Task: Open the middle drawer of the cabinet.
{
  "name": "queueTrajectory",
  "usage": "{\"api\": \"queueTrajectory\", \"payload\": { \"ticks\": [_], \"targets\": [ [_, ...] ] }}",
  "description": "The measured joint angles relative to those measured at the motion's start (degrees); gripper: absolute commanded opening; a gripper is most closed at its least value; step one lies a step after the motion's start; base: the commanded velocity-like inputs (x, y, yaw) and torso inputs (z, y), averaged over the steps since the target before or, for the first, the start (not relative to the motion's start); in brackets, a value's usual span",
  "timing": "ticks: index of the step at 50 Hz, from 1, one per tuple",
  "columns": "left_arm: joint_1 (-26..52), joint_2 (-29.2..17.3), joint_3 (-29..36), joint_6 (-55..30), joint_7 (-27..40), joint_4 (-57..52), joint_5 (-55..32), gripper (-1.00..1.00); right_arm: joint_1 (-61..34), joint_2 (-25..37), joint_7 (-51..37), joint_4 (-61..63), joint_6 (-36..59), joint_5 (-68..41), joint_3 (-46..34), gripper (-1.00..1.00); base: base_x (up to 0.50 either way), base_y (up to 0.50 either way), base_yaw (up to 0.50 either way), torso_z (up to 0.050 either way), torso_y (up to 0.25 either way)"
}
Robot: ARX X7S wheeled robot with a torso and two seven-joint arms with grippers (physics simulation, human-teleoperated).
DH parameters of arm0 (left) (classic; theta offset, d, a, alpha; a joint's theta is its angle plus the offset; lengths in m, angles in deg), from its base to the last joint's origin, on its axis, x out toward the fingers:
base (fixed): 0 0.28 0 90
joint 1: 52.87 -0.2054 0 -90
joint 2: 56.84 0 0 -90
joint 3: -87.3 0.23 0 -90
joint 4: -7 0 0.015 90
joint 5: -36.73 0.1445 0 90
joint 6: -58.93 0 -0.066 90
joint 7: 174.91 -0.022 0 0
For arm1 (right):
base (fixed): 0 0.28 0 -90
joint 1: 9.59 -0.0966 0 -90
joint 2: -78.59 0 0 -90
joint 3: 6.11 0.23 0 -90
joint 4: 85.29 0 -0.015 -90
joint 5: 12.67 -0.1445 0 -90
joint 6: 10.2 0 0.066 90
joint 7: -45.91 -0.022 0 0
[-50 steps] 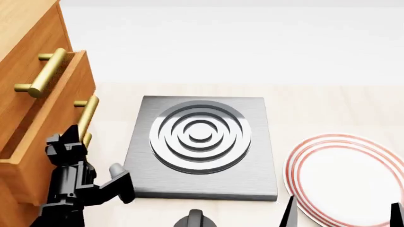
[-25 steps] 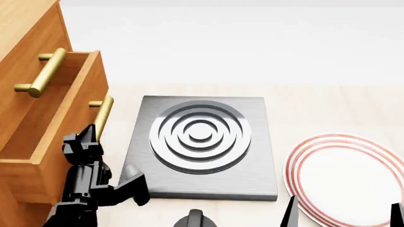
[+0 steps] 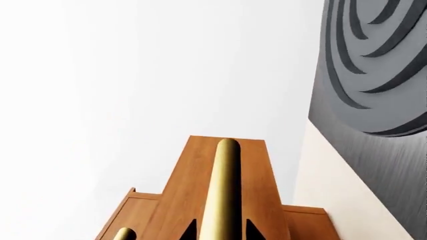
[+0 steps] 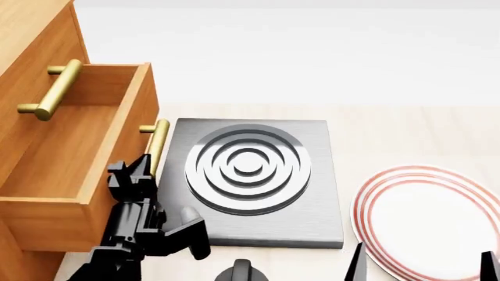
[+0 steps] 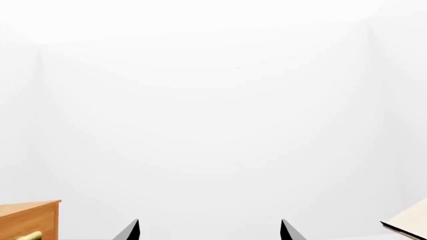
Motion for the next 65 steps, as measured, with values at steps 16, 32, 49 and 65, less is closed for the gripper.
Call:
{"api": "queueTrajectory", "payload": {
  "ticks": [16, 32, 49, 65],
  "targets": [
    [0.14, -0.73, -0.29, -0.96, -0.86, -2.15, 0.5, -1.0, 0.18, -0.17, 0.21, -0.14, -0.01, -0.09, 0.25, 1.0, 0.0, 0.0, 0.0, 0.0, 0.001],
    [0.26, -1.08, -0.11, -0.85, -1.11, -3.39, 0.26, -1.0, 0.34, -0.24, 0.42, -0.21, -0.03, -0.21, 0.55, 1.0, 0.0, 0.0, 0.0, 0.0, 0.001],
    [0.48, -1.33, -0.06, -1.18, -2.0, -5.26, 0.27, 1.0, 0.52, -0.29, 0.58, -0.22, -0.01, -0.35, 0.88, 1.0, 0.0, 0.0, 0.0, 0.001, 0.001],
    [0.93, 0.23, 1.72, 0.14, 1.08, -9.55, 5.18, 1.0, 0.68, -0.38, 0.7, -0.21, 0.06, -0.37, 1.09, 1.0, 0.0, 0.0, 0.0, 0.0, 0.0]
  ]
}}
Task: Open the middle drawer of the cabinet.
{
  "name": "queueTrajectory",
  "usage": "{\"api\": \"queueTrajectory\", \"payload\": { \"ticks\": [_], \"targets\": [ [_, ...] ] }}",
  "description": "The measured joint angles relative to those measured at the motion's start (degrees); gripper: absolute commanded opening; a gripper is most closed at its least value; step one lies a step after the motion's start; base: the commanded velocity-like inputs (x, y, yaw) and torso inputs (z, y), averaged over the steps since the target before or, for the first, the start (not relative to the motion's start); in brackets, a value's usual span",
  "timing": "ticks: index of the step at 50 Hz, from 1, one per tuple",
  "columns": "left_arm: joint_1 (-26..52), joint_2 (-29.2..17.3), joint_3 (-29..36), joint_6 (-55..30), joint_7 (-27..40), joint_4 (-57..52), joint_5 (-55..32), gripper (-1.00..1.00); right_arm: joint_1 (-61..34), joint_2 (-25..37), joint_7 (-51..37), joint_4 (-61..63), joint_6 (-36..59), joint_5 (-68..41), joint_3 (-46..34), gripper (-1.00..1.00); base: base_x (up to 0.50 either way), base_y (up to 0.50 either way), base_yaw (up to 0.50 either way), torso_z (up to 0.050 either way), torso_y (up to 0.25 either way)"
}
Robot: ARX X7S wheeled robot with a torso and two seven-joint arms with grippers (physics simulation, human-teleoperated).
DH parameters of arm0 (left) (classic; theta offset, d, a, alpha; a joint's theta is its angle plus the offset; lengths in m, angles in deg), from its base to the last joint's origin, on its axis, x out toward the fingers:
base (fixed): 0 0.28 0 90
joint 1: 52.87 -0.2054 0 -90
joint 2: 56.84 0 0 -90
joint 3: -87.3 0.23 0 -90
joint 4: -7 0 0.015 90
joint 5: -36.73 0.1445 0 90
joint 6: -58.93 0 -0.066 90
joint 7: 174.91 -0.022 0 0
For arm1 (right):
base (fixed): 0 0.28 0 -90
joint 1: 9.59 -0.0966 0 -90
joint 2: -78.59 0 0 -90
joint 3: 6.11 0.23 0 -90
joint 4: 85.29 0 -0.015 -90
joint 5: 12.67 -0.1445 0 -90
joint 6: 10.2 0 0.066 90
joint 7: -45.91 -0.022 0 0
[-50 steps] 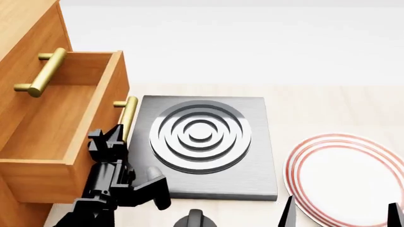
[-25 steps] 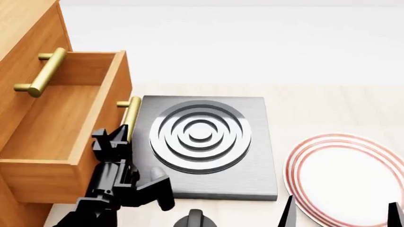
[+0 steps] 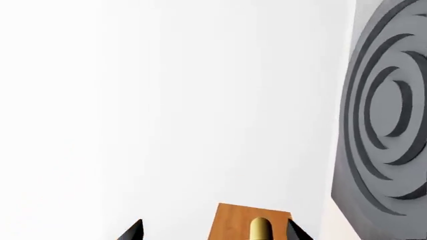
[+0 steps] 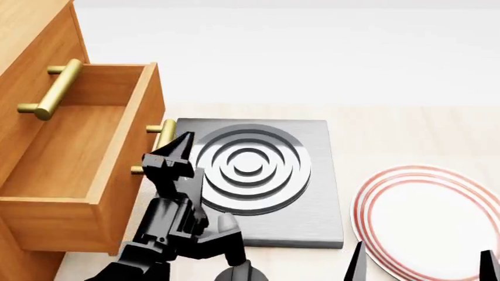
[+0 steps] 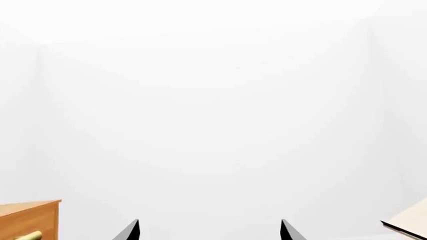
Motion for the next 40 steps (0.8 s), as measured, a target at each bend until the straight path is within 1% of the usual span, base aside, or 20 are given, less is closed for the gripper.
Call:
{"api": "queueTrajectory", "payload": {
  "ticks": [10, 24, 31, 40],
  "targets": [
    [0.43, 0.23, 0.21, 1.07, 1.12, -2.1, 0.45, 1.0, 0.19, -0.05, 0.06, 0.02, 0.03, 0.07, 0.12, 1.0, 0.0, 0.0, 0.0, 0.0, 0.0],
    [1.19, 0.18, 0.04, 3.22, 4.39, -8.83, 0.7, 1.0, 0.44, -0.04, 0.08, 0.11, 0.06, 0.11, 0.35, 1.0, 0.0, 0.0, 0.0, 0.0, 0.0],
    [1.74, -3.52, -1.55, 0.83, 5.31, -20.2, 0.0, 1.0, 0.62, 0.03, 0.02, 0.22, 0.1, 0.19, 0.47, 1.0, 0.0, 0.0, 0.0, 0.0, 0.0],
    [1.44, -11.61, -8.57, -1.7, 3.86, -41.26, -7.23, 1.0, 0.8, 0.05, -0.01, 0.49, 0.36, 0.31, 0.57, 1.0, 0.0, 0.0, 0.0, 0.0, 0.0]
  ]
}}
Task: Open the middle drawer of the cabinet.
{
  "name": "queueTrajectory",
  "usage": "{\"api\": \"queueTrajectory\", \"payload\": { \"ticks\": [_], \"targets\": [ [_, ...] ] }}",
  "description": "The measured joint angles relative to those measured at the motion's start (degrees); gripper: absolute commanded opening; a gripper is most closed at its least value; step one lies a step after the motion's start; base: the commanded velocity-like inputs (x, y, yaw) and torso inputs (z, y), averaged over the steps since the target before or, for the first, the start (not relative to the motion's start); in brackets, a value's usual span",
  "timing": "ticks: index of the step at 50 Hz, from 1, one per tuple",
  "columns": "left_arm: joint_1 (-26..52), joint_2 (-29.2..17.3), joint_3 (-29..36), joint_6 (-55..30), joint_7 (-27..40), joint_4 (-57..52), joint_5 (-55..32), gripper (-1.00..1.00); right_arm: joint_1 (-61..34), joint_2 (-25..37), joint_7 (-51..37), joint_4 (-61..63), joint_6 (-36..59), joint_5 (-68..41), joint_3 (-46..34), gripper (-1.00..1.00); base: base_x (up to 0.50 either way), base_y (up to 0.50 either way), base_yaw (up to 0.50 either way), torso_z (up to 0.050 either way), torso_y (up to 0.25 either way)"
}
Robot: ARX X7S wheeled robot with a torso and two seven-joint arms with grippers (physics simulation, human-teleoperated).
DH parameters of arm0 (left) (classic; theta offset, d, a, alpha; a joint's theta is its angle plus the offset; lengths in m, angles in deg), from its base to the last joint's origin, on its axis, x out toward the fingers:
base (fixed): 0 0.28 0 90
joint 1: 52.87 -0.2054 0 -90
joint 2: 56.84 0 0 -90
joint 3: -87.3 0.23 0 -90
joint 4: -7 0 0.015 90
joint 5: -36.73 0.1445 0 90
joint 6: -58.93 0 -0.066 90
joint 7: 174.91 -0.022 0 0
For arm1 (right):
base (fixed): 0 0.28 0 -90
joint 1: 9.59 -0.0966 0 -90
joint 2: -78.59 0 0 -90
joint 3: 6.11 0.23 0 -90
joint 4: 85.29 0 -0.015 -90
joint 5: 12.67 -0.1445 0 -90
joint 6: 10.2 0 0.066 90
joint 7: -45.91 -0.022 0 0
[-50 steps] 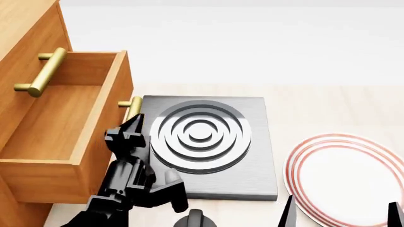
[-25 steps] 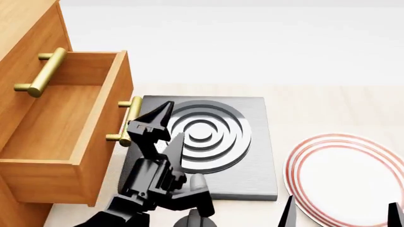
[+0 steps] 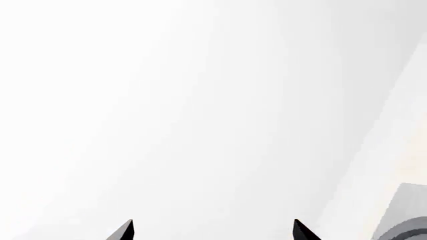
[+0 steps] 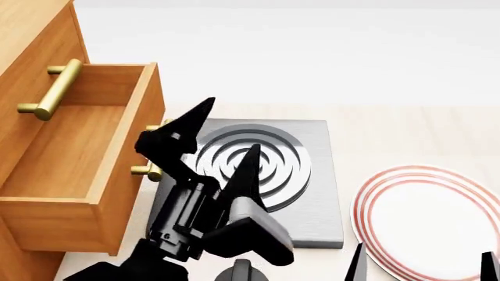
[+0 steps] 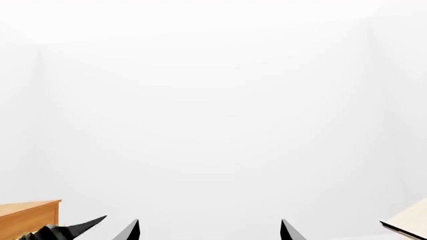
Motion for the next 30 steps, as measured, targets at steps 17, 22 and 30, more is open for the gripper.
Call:
{"api": "queueTrajectory", "payload": {
  "ticks": [17, 22, 30],
  "targets": [
    [-0.3, -10.09, -17.48, -6.31, -3.79, -27.03, -21.64, 1.0, 0.29, 0.07, 0.08, 0.08, 0.0, -0.09, 0.27, 1.0, 0.0, 0.0, 0.0, 0.0, 0.0],
    [0.21, -11.74, -22.49, -8.33, -4.51, -30.34, -28.3, 1.0, 0.32, -0.04, 0.2, 0.06, 0.08, -0.09, 0.31, 1.0, 0.0, 0.0, 0.0, 0.0, 0.0],
    [2.7, -13.57, -29.57, -13.81, -6.38, -31.29, -40.05, 1.0, 0.34, -0.24, 0.46, -0.2, 0.01, -0.26, 0.39, 1.0, 0.0, 0.0, 0.0, 0.0, 0.0]
  ]
}}
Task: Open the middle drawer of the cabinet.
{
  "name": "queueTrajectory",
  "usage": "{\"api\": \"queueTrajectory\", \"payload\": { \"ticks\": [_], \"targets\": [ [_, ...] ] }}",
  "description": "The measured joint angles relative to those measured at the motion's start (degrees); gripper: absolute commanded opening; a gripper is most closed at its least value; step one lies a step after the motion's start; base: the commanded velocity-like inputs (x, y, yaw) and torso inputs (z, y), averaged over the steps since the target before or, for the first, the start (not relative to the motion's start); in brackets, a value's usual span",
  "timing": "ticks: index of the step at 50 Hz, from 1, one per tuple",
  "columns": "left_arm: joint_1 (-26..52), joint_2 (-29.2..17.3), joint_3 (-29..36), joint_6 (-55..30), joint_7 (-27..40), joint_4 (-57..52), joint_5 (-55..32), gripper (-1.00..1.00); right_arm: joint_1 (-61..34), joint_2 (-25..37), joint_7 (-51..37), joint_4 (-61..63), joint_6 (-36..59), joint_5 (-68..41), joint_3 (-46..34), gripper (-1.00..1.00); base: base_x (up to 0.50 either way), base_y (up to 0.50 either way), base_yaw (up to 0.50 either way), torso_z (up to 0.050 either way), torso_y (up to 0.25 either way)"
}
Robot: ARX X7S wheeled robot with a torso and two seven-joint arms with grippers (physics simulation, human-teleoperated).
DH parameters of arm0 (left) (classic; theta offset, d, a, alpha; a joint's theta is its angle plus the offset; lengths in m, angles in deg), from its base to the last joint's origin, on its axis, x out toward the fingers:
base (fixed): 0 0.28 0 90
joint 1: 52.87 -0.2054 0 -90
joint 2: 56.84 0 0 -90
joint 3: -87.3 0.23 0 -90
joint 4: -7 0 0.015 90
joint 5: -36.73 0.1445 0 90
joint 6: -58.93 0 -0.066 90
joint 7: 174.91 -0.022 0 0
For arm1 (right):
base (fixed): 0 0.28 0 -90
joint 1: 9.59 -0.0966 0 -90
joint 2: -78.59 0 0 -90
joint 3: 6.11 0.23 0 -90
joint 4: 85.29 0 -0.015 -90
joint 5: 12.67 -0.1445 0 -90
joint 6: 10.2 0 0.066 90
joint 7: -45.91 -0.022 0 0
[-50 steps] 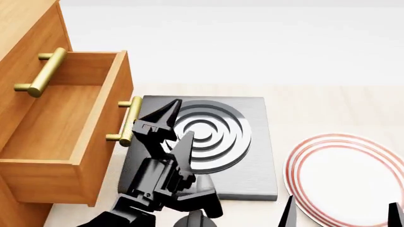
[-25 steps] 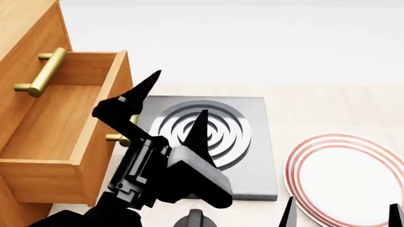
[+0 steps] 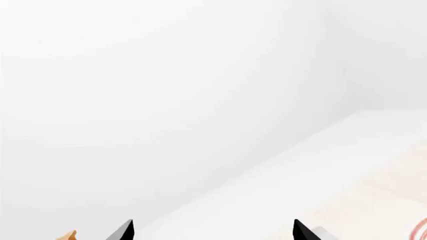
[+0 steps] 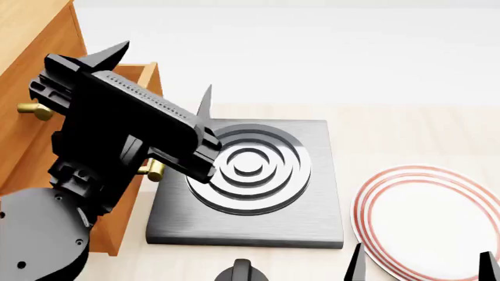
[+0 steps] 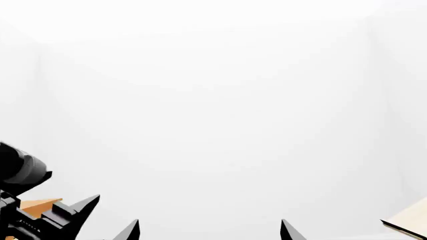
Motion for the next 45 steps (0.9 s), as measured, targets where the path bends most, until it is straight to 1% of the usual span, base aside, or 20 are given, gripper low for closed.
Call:
{"api": "queueTrajectory", "payload": {
  "ticks": [9, 18, 23, 30, 37, 45],
  "targets": [
    [1.93, 0.08, -9.52, -7.36, 2.53, 3.74, -17.61, 1.0, 0.08, -0.18, 0.2, -0.24, -0.04, -0.12, 0.09, 1.0, 0.0, 0.0, 0.0, 0.0, 0.0],
    [3.96, 0.85, -15.31, -12.3, 6.79, 4.58, -30.34, 1.0, 0.23, -0.18, 0.3, -0.41, -0.16, -0.22, 0.24, 1.0, 0.0, 0.0, 0.0, 0.0, 0.0],
    [4.78, 0.92, -17.83, -14.48, 12.33, 1.96, -37.86, 1.0, 0.28, -0.22, 0.39, -0.48, -0.11, -0.27, 0.29, 1.0, 0.0, 0.0, 0.0, 0.0, 0.0],
    [5.51, 0.75, -20.04, -16.0, 22.26, -2.71, -48.46, 1.0, 0.4, -0.29, 0.48, -0.42, 0.09, -0.18, 0.3, 1.0, 0.0, 0.0, 0.0, 0.0, 0.0],
    [5.18, 0.29, -21.6, -15.52, 30.74, -6.59, -55.77, 1.0, 0.48, -0.37, 0.57, -0.42, 0.21, -0.19, 0.36, 1.0, 0.0, 0.0, 0.0, 0.0, 0.0],
    [5.52, -0.6, -21.9, -15.13, 37.2, -8.11, -62.8, 1.0, 0.56, -0.43, 0.66, -0.37, 0.39, -0.18, 0.44, 1.0, 0.0, 0.0, 0.0, 0.0, 0.0]
  ]
}}
